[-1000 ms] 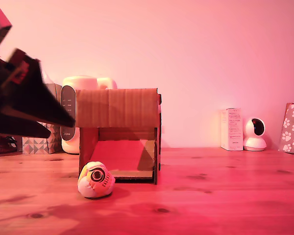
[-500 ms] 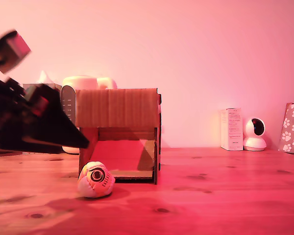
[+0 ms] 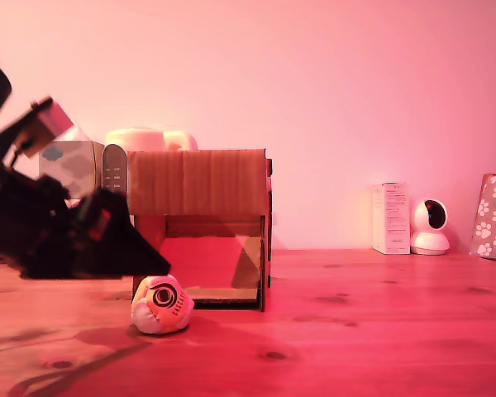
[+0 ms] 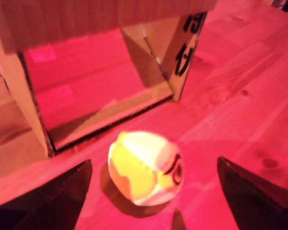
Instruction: Drop the footbag into the cardboard dice tower
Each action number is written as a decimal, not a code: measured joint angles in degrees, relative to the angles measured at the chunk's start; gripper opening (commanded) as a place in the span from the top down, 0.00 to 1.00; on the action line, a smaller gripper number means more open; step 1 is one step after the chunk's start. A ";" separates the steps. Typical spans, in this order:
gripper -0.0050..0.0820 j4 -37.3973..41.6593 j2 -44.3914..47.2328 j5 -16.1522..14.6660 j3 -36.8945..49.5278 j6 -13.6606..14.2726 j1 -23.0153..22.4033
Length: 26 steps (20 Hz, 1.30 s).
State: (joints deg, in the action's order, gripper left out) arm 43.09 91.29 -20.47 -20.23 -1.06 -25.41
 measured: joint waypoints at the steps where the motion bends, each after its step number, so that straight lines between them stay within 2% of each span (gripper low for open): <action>1: 0.07 0.59 1.62 0.02 -0.37 0.00 0.00; 3: 0.08 1.09 4.85 0.02 -1.60 0.39 0.00; 4: 0.12 1.09 6.10 0.02 -2.38 0.66 0.02; 5: 0.20 1.11 7.34 0.00 -3.39 0.66 0.00; 6: 0.35 1.09 8.20 0.00 -4.22 1.09 0.00; 8: 0.74 0.98 8.61 -0.02 -5.18 1.20 0.00; 9: 0.89 1.01 8.61 0.00 -5.33 1.20 0.00; 10: 0.97 0.87 8.61 -0.02 -5.35 1.25 0.00; 13: 0.97 0.79 8.61 -0.11 -5.35 1.25 0.00; 17: 0.97 -4.28 5.92 -2.75 -5.49 1.20 0.02; 20: 0.97 -11.34 -0.74 -5.07 -5.46 1.18 0.00; 26: 0.97 -21.64 -16.85 -5.16 -5.51 1.18 0.00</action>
State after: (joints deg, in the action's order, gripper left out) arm 21.45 74.43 -25.63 -25.74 0.12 -25.41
